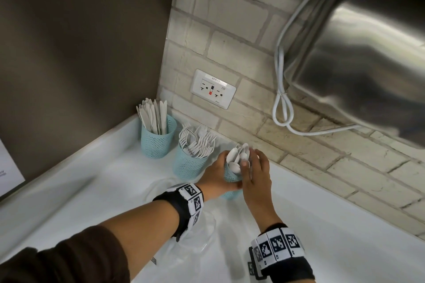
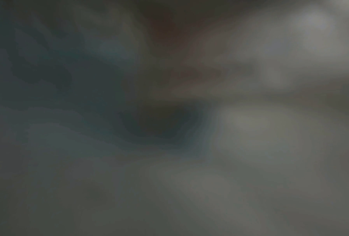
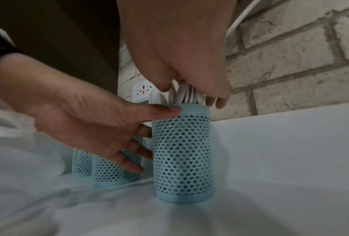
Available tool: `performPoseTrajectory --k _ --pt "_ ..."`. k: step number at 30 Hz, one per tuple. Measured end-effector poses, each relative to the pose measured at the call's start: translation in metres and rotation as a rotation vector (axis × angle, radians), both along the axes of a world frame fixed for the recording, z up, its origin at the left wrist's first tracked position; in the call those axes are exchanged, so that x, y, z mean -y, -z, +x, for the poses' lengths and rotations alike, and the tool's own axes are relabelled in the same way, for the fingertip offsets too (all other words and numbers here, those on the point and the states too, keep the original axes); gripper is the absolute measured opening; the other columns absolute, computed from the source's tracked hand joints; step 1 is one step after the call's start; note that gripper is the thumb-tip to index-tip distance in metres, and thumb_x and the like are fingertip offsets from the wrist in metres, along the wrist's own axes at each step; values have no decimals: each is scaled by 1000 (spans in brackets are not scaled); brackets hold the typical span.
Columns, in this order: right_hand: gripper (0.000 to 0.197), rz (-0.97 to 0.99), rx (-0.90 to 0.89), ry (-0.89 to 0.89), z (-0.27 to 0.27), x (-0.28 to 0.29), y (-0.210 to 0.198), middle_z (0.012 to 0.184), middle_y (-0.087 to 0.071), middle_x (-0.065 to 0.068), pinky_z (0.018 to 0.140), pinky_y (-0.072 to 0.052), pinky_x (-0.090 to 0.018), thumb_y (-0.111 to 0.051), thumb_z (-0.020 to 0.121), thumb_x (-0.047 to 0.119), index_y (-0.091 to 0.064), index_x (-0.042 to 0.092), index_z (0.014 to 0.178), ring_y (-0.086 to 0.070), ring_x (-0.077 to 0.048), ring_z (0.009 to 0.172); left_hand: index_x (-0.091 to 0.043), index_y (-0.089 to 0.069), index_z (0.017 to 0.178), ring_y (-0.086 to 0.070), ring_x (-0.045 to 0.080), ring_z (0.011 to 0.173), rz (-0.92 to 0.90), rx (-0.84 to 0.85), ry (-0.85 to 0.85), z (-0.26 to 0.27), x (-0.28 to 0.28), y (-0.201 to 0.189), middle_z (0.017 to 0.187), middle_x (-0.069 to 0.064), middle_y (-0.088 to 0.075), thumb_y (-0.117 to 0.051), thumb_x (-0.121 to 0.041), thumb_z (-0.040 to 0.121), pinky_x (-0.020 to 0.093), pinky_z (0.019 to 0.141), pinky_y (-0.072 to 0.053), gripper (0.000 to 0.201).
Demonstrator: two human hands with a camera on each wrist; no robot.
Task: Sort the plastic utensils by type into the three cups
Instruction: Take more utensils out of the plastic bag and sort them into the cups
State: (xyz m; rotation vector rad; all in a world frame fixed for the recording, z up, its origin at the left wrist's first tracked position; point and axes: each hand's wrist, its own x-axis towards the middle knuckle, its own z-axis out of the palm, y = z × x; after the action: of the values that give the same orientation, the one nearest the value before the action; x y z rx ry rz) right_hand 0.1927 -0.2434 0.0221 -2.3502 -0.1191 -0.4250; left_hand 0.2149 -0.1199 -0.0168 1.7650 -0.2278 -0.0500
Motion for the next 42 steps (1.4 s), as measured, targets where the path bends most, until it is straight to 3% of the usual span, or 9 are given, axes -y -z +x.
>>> performPoseTrajectory --k 8,11,15,19,22,27,30,35,42 --pt "81 -243 -84 -73 4 -6 -5 161 -11 8 118 -13 -41 -39 88 65 -6 29 153 -2 -17 149 -34 -32 135 -56 7 115 -51 -15 8 0 6 0 125 -13 -56 -77 -40 64 36 101 -47 84" --pt "63 278 -105 -52 -2 1 -20 152 -35 8 114 -26 -31 -40 97 52 -13 38 151 -29 -6 140 -37 -30 134 -51 2 119 -35 -13 13 0 5 -2 129 -18 -52 -78 -50 65 30 105 -41 86" --pt "57 557 -139 87 -4 13 -23 160 -17 8 117 -18 -27 -33 101 44 -14 27 152 -18 -4 144 -36 -30 135 -49 0 119 -39 -13 16 -3 5 -5 128 -19 -50 -79 -49 67 25 104 -38 84" --pt "61 337 -206 -72 -13 -3 -19 145 -37 21 105 -26 -11 -36 99 46 -17 23 152 -33 15 127 -33 -31 136 -51 1 121 -76 -49 18 -1 6 -5 131 -17 -53 -82 -47 62 34 106 -42 90" --pt "70 193 -136 -109 -17 -11 -17 156 -18 19 118 -20 -31 -35 93 62 -7 36 152 -19 -1 143 -34 -25 141 -50 1 122 -48 -71 47 -2 6 -5 132 -18 -51 -80 -44 65 35 106 -43 94" --pt "62 -203 -128 -125 -16 -13 -18 159 4 21 120 1 -42 -31 100 50 -3 35 153 16 -1 145 -49 -27 127 -55 11 118 48 -83 16 -4 4 -10 126 -16 -55 -67 -57 63 42 103 -44 76" --pt "64 -87 -37 -95 -16 -10 -24 158 6 23 119 4 -36 -30 98 52 0 35 152 15 3 144 -38 -22 138 -51 7 115 50 -78 51 -8 1 -15 123 -18 -51 -75 -47 67 37 104 -42 89" --pt "62 -216 -168 -180 -21 -11 -22 156 6 22 121 -3 -40 -33 100 48 -2 35 151 15 -2 145 -48 -26 130 -52 8 121 75 -81 23 -8 4 -11 130 -20 -51 -63 -61 65 40 107 -41 77" --pt "58 225 -11 19 -40 -5 -31 157 -21 11 113 -27 -31 -40 95 46 -20 36 149 -23 -5 142 -30 -28 139 -50 9 123 112 -94 1 -10 1 -15 134 -10 -51 -75 -62 56 38 105 -42 101"
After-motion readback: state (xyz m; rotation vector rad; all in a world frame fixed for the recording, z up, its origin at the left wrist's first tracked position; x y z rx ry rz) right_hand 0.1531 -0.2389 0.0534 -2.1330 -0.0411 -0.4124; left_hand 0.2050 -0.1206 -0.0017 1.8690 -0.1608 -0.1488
